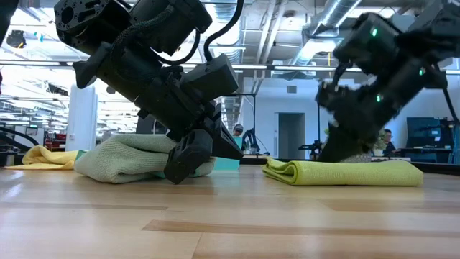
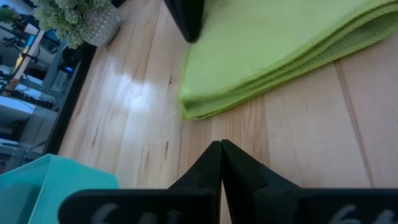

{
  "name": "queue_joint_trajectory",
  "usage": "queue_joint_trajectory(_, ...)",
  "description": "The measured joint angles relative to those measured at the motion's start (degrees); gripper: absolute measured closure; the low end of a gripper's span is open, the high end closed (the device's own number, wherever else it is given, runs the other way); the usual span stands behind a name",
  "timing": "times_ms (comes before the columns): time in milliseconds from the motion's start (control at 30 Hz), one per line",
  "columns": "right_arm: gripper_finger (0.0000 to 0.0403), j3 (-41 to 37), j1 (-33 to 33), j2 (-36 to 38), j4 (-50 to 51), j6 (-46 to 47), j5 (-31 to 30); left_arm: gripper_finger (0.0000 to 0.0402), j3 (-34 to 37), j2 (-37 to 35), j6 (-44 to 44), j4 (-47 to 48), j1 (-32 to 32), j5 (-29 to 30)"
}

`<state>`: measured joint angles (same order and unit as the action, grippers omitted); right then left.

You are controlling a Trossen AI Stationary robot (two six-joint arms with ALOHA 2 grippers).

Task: Fold microfiber towels
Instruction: Fold the light green microfiber cloth

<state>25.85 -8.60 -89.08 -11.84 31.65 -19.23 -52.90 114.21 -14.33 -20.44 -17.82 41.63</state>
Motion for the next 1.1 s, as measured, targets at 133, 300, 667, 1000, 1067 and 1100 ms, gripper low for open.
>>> queue_joint_trajectory(133, 0.0386, -0.1, -1.3, -0.5, -2.2, -0.3, -4.4, 0.0401, 0.0, 0.0, 0.0, 0.0, 0.0, -0.1)
queue_joint_trajectory(300, 0.0389, 0.0, -5.6, 3.1, -11.6, -2.3, -5.1, 0.0401, 0.0, 0.0, 0.0, 0.0, 0.0, -0.1)
queue_joint_trajectory(667, 0.039, 0.2, -13.0, -11.5, -32.7, -6.3, 4.6, 0.0401, 0.0, 0.0, 0.0, 0.0, 0.0, -0.3)
queue_joint_trajectory(1000, 0.0388, 7.2, -10.8, -13.9, -28.5, -11.4, 13.2, 0.0401, 0.0, 0.0, 0.6, 0.0, 0.6, -0.4)
queue_joint_trajectory(1067, 0.039, 7.3, -11.0, -10.0, -24.9, -12.0, 13.1, 0.0401, 0.0, 0.0, 0.6, 0.0, 0.6, -0.4)
queue_joint_trajectory(1100, 0.0391, 7.3, -11.3, -7.8, -21.7, -12.0, 12.9, 0.0401, 0.0, 0.0, 0.6, 0.0, 0.5, -0.4)
